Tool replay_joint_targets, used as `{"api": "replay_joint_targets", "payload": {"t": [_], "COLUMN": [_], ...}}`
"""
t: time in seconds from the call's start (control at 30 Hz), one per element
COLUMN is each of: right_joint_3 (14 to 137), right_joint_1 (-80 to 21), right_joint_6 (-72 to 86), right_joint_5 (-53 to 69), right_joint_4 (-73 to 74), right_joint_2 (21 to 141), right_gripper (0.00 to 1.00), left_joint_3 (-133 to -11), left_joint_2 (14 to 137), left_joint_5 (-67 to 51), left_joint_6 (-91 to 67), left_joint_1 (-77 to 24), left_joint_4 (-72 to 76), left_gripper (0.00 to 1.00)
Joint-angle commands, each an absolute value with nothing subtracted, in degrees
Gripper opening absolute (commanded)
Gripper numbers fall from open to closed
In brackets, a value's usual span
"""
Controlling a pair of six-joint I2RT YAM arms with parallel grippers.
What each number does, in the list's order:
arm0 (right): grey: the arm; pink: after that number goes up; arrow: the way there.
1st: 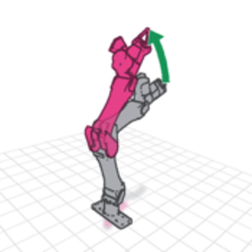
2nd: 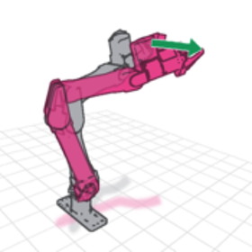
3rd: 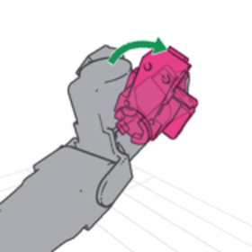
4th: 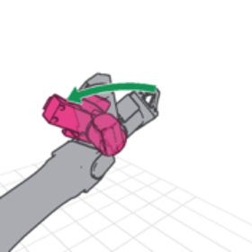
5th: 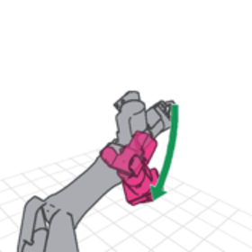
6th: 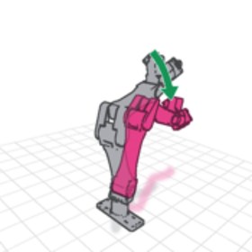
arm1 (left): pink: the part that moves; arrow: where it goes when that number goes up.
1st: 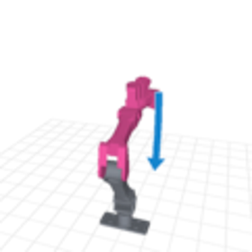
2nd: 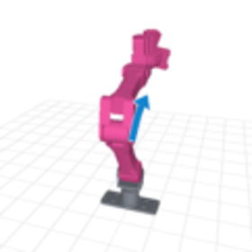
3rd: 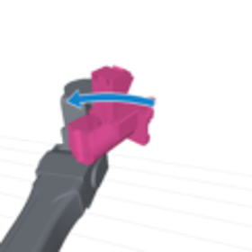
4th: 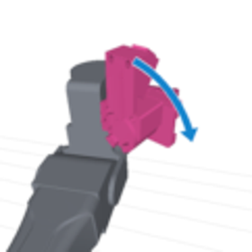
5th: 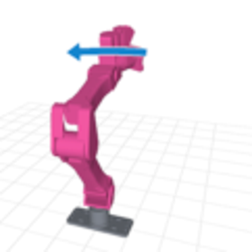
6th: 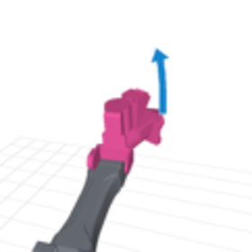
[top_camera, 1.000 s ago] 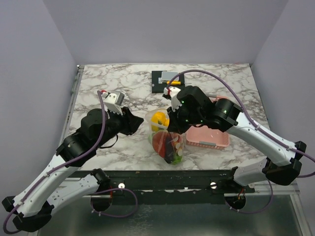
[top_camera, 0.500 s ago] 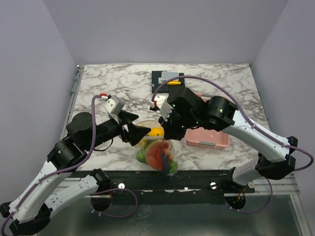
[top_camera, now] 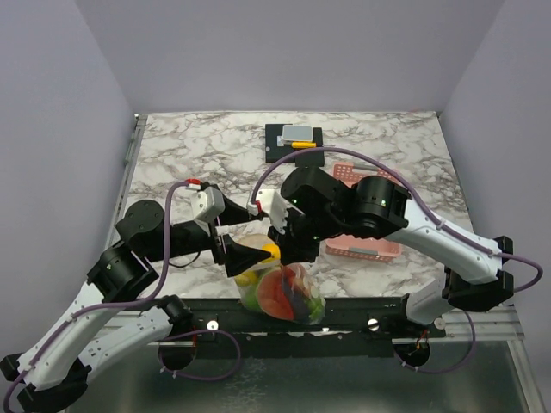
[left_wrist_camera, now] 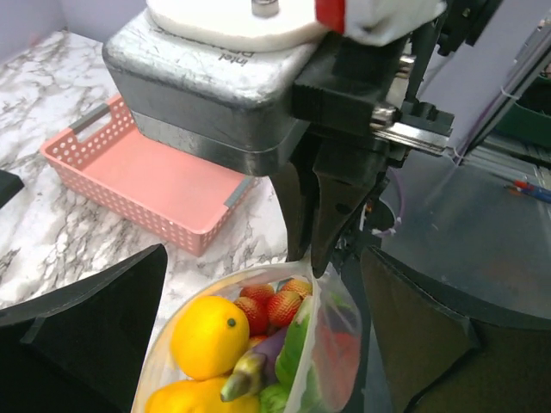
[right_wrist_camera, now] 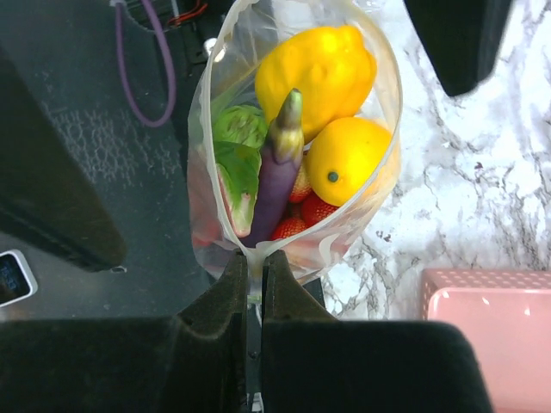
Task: Place the food in the zip-top bag and seal the zipper
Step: Zip the zipper food storage bag.
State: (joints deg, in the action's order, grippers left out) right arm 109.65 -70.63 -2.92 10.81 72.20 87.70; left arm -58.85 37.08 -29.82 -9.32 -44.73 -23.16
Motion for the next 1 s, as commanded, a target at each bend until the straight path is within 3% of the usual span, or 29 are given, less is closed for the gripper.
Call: {"api": "replay_joint_targets", "payload": {"t": [0.0,0.47,0.97], "right_joint_3": [112.0,112.3,115.1], "right_joint_1": [-72.3,-73.9,-74.0], "right_joint_6": [-4.7,-6.1,-5.3], "right_joint_5": [15.7,22.2,19.7], "right_joint_4": [71.6,68.9,70.2], "right_joint_2": [85.7,84.1,84.6], "right_gripper": [0.01,0.01,0.01], "left_joint_3": [-57.0,-55.5,-51.4], "left_joint_2": [37.2,40.9,43.7], "left_joint_5": [-36.3,-47.8,-56.1], "left_joint_6": [-8.1,-10.0,-10.1], "left_joint_1": [-44.6,-44.7,-44.7], "left_joint_4": [-19.9,-13.2,-12.5], "left_gripper": [0.96,0.99,0.97]}}
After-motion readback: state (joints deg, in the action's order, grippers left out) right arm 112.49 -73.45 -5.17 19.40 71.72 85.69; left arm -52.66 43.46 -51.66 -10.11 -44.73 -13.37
